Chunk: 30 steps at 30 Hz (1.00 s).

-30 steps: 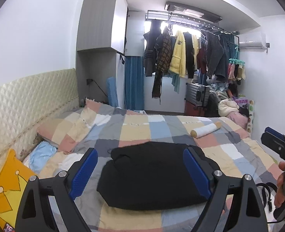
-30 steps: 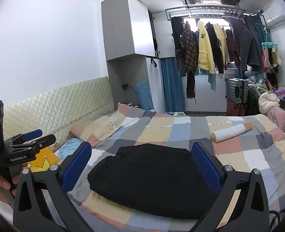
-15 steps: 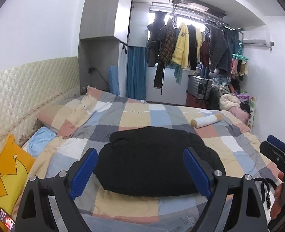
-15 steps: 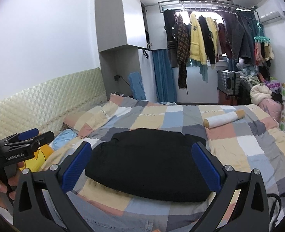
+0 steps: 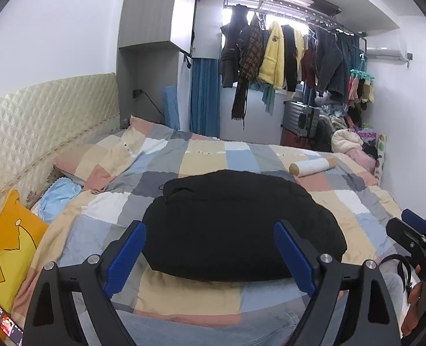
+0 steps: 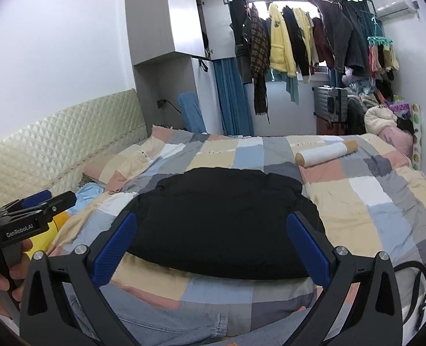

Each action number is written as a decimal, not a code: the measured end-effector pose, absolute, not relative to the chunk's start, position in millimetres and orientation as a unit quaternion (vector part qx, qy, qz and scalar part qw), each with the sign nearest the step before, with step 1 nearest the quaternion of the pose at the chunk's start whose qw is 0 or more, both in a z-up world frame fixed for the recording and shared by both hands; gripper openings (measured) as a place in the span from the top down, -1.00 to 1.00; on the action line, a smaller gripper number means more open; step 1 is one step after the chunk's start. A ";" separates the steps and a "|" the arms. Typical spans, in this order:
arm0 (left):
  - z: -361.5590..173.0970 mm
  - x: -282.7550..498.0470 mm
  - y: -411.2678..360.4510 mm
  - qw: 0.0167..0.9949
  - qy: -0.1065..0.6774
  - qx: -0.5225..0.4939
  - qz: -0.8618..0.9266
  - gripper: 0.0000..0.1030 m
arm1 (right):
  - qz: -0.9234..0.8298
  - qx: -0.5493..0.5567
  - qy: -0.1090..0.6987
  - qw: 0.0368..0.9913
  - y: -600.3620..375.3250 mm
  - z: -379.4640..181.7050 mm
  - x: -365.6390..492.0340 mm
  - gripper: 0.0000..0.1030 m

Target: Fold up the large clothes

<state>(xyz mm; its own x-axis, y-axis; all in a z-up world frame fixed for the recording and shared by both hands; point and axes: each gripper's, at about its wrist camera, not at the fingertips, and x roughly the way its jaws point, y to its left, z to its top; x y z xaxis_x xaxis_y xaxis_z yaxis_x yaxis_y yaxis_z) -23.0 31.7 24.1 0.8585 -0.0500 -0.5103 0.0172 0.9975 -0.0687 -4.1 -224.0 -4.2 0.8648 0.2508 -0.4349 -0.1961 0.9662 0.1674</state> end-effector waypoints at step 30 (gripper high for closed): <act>7.7 -6.0 33.2 0.951 0.309 -0.028 0.001 -0.75 | 0.083 0.056 0.275 0.956 -217.9 -24.4 8.9 -1.00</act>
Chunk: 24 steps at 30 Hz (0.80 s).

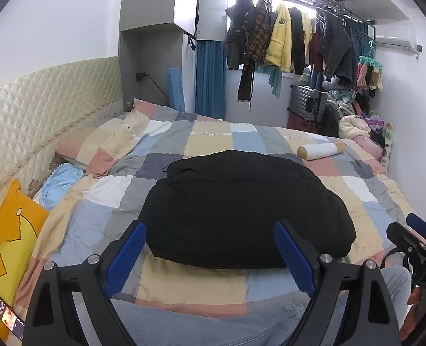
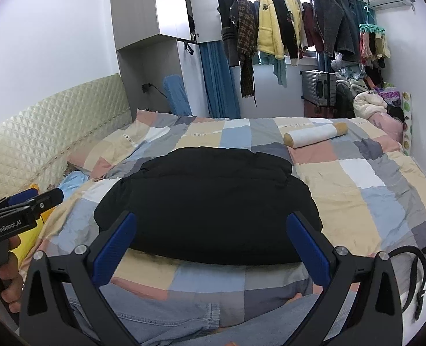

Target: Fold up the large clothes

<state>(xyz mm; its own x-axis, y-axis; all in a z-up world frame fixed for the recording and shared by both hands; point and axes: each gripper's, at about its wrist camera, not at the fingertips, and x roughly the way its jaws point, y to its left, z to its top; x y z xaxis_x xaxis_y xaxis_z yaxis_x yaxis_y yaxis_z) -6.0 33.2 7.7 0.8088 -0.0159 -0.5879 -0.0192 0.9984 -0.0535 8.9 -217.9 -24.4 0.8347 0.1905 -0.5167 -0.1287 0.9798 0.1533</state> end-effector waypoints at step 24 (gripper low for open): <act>13.2 -7.5 33.7 0.949 0.314 -0.033 0.002 -0.75 | 0.076 0.035 0.282 0.956 -211.4 -20.6 12.3 -1.00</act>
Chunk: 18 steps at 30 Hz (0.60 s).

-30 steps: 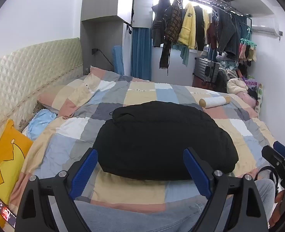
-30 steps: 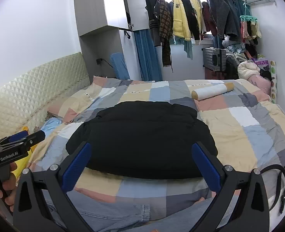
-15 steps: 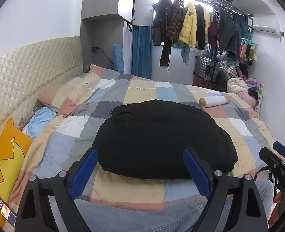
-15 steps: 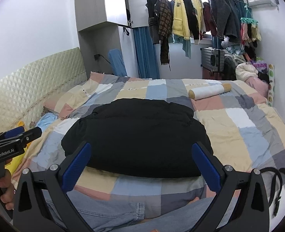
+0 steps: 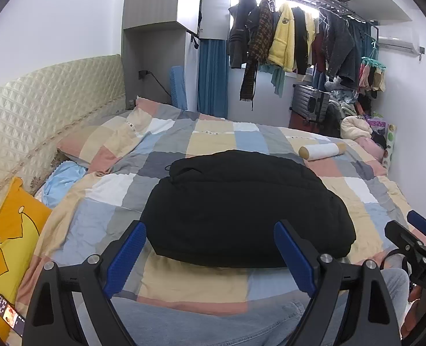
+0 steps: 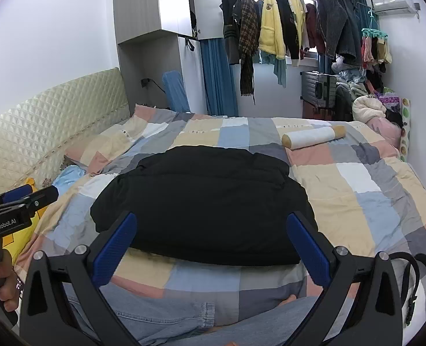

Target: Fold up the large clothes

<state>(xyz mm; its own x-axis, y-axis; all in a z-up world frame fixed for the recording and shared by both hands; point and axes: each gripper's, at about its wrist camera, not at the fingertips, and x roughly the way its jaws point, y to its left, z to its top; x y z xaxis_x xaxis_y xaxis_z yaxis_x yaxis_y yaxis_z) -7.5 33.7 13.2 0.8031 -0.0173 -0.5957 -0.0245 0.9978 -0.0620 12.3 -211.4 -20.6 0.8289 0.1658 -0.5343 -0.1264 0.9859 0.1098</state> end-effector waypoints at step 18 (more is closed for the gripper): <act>18.3 -10.0 33.0 0.952 0.304 -0.030 -0.001 -0.75 | 0.074 0.039 0.283 0.956 -214.2 -20.5 12.3 -1.00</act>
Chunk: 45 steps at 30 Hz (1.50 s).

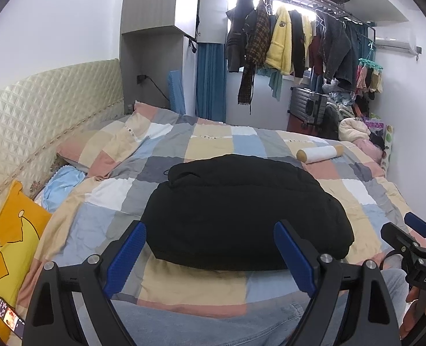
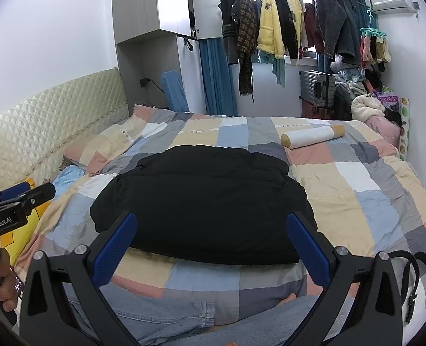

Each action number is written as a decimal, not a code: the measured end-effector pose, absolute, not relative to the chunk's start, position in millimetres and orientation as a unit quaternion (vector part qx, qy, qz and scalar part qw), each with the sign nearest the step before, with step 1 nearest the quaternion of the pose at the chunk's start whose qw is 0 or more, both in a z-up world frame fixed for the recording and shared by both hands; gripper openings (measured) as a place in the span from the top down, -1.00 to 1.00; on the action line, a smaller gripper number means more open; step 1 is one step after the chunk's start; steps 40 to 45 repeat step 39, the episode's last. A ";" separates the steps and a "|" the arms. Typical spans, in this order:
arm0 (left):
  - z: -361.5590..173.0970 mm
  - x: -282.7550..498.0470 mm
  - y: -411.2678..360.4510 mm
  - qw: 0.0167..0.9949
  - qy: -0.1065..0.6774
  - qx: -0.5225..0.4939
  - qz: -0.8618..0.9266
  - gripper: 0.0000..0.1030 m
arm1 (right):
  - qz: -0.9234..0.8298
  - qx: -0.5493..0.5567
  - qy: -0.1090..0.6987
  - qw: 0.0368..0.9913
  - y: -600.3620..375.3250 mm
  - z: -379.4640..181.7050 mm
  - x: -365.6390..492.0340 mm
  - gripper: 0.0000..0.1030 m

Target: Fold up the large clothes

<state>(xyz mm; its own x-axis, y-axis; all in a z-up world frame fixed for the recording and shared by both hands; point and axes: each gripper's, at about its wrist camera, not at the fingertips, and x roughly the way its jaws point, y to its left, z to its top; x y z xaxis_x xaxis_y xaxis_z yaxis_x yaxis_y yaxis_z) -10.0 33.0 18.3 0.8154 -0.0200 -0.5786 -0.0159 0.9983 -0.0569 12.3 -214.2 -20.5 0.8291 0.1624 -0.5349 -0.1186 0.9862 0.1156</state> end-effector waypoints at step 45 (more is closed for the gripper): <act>19.1 -14.8 30.3 0.953 0.303 -0.022 -0.001 -0.75 | 0.064 0.041 0.281 0.957 -219.1 -12.3 6.8 -1.00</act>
